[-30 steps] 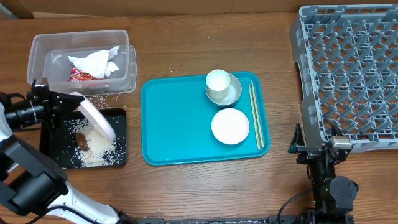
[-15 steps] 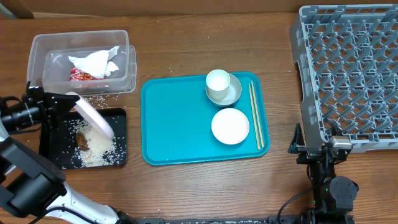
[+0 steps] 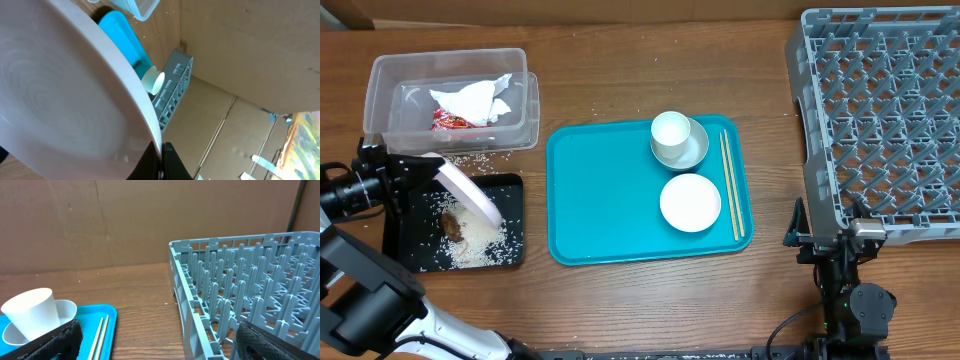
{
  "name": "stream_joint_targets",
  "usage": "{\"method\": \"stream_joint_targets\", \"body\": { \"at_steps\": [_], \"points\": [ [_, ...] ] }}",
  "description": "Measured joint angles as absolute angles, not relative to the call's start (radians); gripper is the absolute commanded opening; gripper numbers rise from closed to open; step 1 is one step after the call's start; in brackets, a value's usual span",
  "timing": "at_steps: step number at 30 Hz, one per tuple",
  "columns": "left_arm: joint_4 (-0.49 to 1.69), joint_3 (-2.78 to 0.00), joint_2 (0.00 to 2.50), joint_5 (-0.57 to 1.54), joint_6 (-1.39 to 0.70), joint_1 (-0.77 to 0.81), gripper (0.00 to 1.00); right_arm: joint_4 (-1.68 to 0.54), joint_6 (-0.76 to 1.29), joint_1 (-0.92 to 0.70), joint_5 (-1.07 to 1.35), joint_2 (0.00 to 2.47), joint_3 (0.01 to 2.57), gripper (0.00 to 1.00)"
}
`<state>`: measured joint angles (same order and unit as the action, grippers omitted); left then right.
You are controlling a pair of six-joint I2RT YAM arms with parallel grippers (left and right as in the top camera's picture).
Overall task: Sort waste into correct bins and load items into the dishwasher
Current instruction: 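Tilt the plate over the black tray to dump the food scraps, then carry the white plate right and lower it onto the teal tray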
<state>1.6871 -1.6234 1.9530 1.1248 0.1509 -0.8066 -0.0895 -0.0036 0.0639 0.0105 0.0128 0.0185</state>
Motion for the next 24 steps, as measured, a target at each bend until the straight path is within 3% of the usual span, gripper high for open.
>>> {"method": "stream_joint_targets", "body": {
  "at_steps": [14,18,24],
  "points": [
    [1.686,-1.616,1.921,1.117,0.160,-0.782,0.04,-0.090,-0.004,0.064,0.010,0.013,0.019,1.00],
    [1.687,-1.595,1.863,1.087,0.160,-0.705,0.04,-0.090,-0.004,0.064,0.010,0.013,0.019,1.00],
    [1.657,-1.590,1.708,1.060,0.156,-0.424,0.04,-0.089,-0.004,0.064,0.010,0.013,0.019,1.00]
  ]
}}
